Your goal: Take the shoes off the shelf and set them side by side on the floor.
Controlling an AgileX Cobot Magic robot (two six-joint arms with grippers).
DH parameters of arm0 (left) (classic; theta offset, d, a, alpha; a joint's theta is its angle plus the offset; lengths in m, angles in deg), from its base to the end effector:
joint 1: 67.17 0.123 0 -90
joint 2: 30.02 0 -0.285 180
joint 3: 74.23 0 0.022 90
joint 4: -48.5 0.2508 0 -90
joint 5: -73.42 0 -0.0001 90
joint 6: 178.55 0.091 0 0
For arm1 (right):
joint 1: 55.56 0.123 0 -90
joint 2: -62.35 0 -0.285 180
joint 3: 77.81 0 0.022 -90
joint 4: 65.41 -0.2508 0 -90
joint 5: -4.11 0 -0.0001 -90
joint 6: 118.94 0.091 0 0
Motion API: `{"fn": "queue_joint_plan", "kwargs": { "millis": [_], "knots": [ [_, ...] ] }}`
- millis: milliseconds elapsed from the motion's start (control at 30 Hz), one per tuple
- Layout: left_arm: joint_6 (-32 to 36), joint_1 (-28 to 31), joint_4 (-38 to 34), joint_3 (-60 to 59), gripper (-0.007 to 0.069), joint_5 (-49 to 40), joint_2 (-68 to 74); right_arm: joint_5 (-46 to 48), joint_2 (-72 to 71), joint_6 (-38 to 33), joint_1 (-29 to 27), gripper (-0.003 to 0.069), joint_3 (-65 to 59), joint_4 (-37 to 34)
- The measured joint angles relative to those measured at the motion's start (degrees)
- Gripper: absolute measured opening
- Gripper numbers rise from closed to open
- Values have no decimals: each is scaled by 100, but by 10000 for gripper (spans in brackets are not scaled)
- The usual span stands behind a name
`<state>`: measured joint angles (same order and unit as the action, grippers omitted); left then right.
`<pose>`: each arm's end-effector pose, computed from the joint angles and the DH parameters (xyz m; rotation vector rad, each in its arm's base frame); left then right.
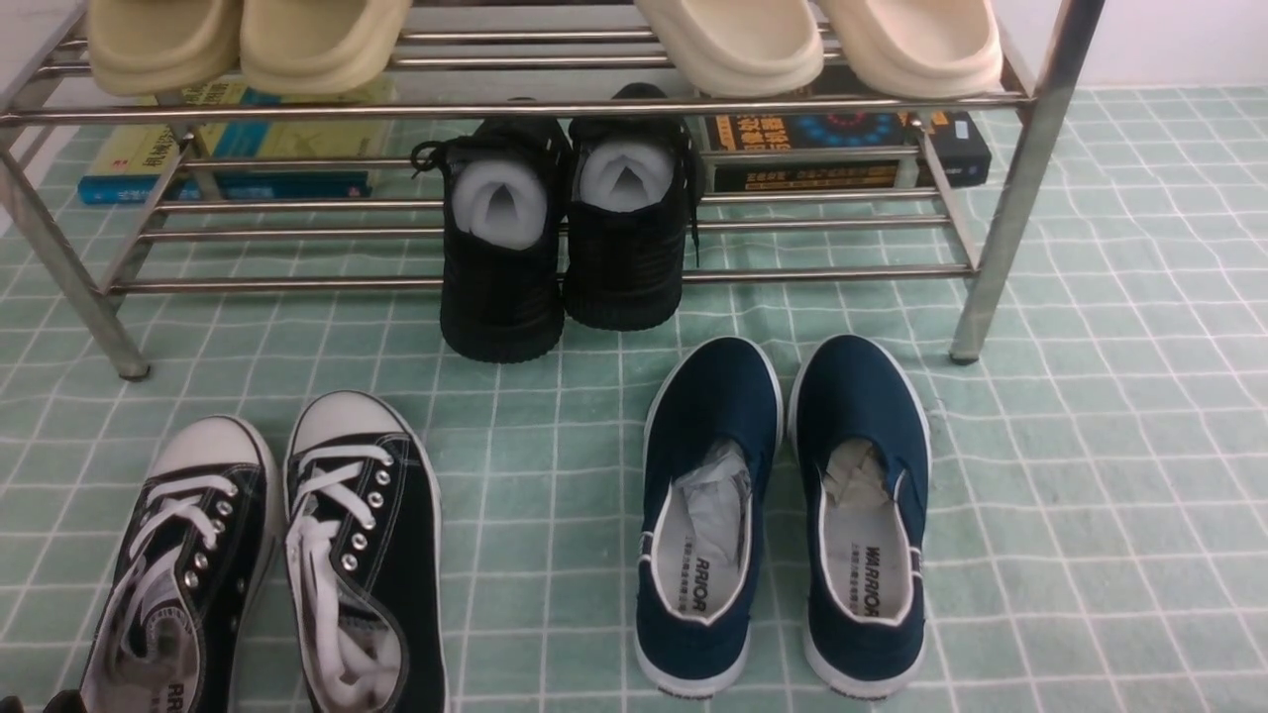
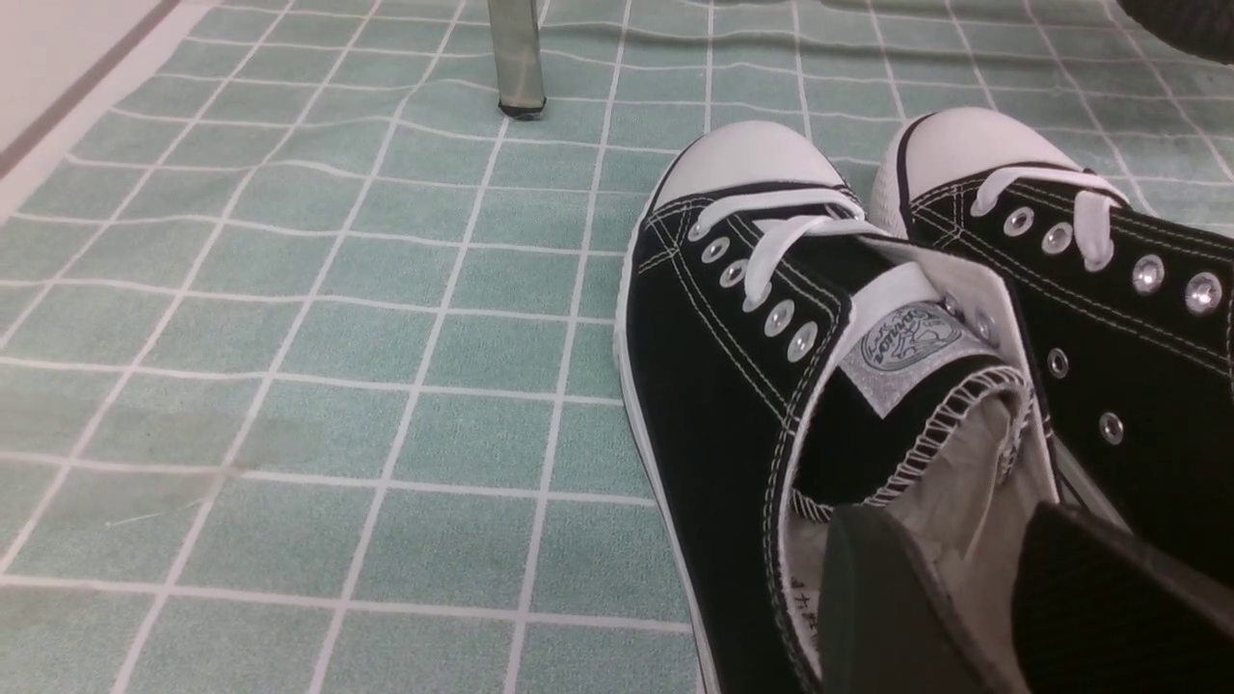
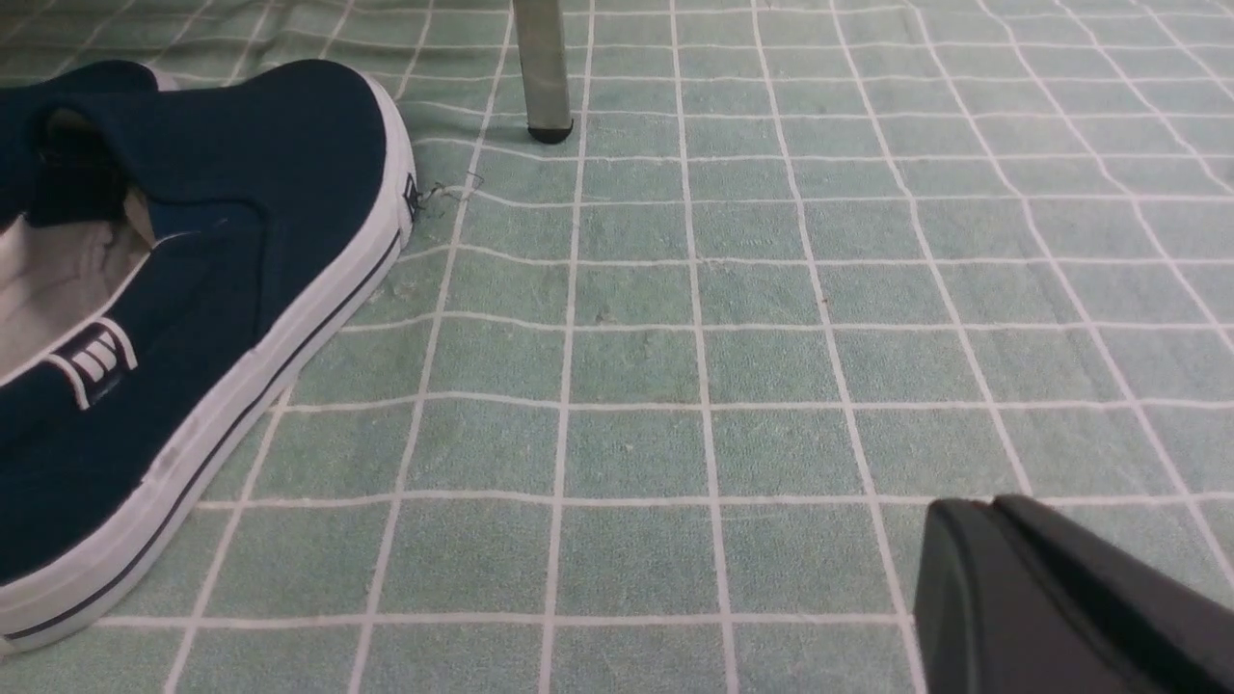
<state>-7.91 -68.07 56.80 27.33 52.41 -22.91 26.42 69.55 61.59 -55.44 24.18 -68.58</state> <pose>0.0528 0.0039 0.1740 -0.0474 1.8554 0.0177 0.0521 0.0020 0.1741 0.0403 1.8760 0.0627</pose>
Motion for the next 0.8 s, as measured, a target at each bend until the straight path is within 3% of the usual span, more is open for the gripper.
{"fn": "queue_joint_plan", "kwargs": {
  "millis": [800],
  "knots": [
    [0, 0, 39, 0, 242, -2, 0, 4, 0, 0, 0, 59, 0, -7]
  ]
}}
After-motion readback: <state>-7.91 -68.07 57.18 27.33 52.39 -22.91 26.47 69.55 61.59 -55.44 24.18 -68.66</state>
